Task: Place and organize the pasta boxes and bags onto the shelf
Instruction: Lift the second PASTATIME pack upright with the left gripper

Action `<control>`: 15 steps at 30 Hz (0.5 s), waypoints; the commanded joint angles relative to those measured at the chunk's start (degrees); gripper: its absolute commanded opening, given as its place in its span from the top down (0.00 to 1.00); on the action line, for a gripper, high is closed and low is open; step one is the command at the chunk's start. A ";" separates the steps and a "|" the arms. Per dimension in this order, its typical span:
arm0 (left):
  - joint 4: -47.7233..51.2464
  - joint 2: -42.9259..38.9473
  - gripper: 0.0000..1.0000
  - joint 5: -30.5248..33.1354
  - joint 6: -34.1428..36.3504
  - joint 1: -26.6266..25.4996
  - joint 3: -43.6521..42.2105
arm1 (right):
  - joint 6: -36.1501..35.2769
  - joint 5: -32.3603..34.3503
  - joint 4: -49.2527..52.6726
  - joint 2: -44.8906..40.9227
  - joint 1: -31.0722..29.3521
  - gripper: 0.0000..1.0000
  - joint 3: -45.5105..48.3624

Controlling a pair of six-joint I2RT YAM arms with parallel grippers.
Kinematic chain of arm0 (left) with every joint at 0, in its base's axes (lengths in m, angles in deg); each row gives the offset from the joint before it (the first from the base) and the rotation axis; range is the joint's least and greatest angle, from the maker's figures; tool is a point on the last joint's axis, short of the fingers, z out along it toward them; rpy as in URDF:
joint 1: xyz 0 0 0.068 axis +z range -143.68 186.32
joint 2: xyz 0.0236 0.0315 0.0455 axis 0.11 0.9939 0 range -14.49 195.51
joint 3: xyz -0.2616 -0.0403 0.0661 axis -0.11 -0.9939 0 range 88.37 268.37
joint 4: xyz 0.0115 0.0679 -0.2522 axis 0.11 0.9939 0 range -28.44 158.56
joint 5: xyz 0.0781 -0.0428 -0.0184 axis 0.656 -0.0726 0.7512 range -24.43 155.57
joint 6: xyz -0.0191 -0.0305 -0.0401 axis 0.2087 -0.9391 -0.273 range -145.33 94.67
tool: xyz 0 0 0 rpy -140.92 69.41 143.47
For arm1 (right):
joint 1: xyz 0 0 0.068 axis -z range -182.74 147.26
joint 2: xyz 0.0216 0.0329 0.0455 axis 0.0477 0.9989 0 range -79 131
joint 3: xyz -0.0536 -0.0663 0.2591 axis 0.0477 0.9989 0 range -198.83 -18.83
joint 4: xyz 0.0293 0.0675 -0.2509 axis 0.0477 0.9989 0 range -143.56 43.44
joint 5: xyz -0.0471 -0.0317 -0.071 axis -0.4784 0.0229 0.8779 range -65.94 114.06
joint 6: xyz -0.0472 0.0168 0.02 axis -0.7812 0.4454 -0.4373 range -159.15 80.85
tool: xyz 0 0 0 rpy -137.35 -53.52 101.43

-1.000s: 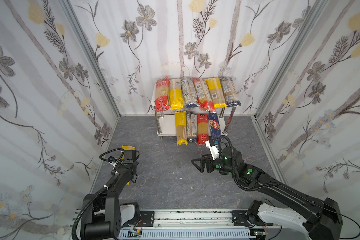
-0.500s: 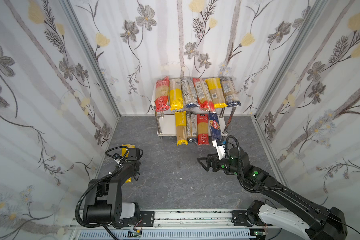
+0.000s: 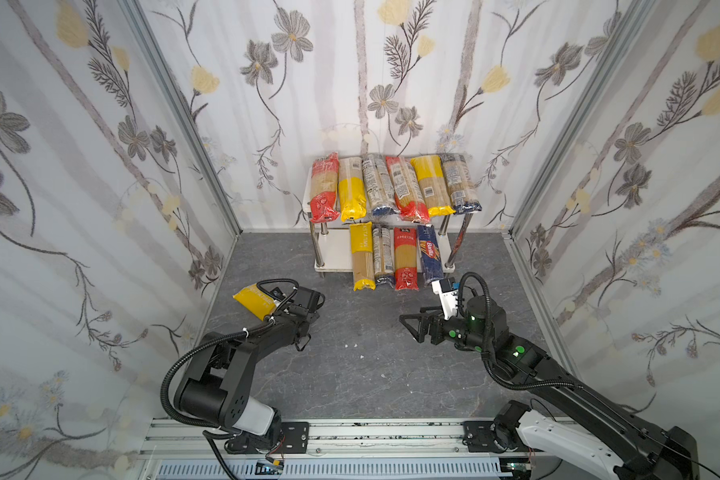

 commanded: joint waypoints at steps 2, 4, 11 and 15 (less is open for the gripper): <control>3.00 -5.98 0.07 3.74 -5.28 -1.45 -3.14 | -1.64 -0.04 0.88 -1.15 0.34 0.00 -0.31; 3.86 -8.77 0.05 5.08 -6.77 -1.52 -4.29 | -1.63 -0.05 0.95 -1.35 0.41 0.00 -0.30; 7.17 -9.64 0.00 9.38 -11.79 -1.49 -3.61 | -1.61 -0.84 1.13 -1.67 0.55 0.00 -0.20; 7.09 -2.27 0.00 9.56 -13.45 -1.52 -0.05 | -1.68 -0.85 1.17 -2.69 0.71 0.00 -0.05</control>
